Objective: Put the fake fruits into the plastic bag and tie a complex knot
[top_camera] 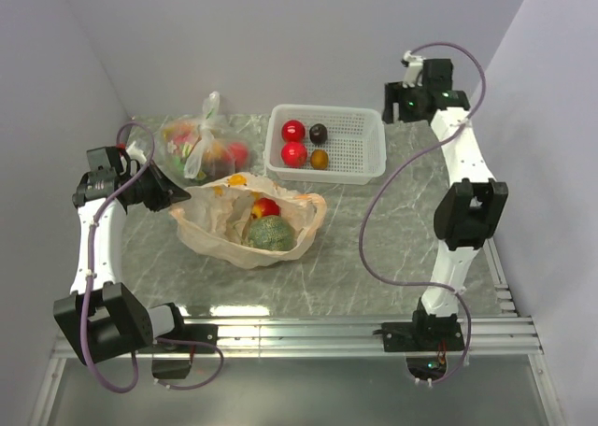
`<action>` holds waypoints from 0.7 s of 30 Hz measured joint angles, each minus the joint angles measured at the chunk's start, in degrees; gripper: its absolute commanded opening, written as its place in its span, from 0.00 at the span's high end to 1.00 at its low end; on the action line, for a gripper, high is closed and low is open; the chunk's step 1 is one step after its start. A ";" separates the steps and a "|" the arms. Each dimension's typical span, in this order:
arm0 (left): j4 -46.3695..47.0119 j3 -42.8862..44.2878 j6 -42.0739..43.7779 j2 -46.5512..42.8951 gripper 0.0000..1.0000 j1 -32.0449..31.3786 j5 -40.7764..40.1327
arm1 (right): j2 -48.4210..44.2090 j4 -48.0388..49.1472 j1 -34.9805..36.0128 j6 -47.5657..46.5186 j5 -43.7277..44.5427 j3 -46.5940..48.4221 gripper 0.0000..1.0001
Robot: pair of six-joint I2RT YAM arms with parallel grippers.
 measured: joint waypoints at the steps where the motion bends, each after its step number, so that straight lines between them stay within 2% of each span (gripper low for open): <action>1: -0.02 0.00 0.00 0.00 0.99 0.00 0.07 | 0.50 -0.13 1.53 1.60 -0.13 1.42 0.18; 6: -0.04 0.00 0.07 0.00 1.00 0.00 0.46 | 6.16 -0.48 6.01 8.72 1.68 6.16 0.18; 12: -0.02 0.00 0.11 0.13 0.99 0.00 0.72 | 8.90 -0.81 6.08 11.47 7.08 0.90 0.19; 14: -0.02 0.00 0.11 0.26 1.00 0.00 0.81 | 9.38 -0.52 5.99 11.67 8.44 0.11 0.22; 17: 0.02 0.00 0.11 0.28 1.00 0.00 0.90 | 9.46 0.42 5.75 11.85 9.14 -2.16 0.36; 18: 0.02 0.00 0.11 0.28 1.00 0.00 0.90 | 9.51 0.57 5.70 11.96 9.27 -3.02 0.42; 19: 0.02 0.00 0.11 0.31 1.00 0.00 0.92 | 9.70 0.52 5.62 12.07 9.29 -3.69 0.52; 21: 0.02 0.00 0.11 0.33 1.00 0.00 0.92 | 10.40 0.42 5.22 12.39 9.07 -4.26 0.61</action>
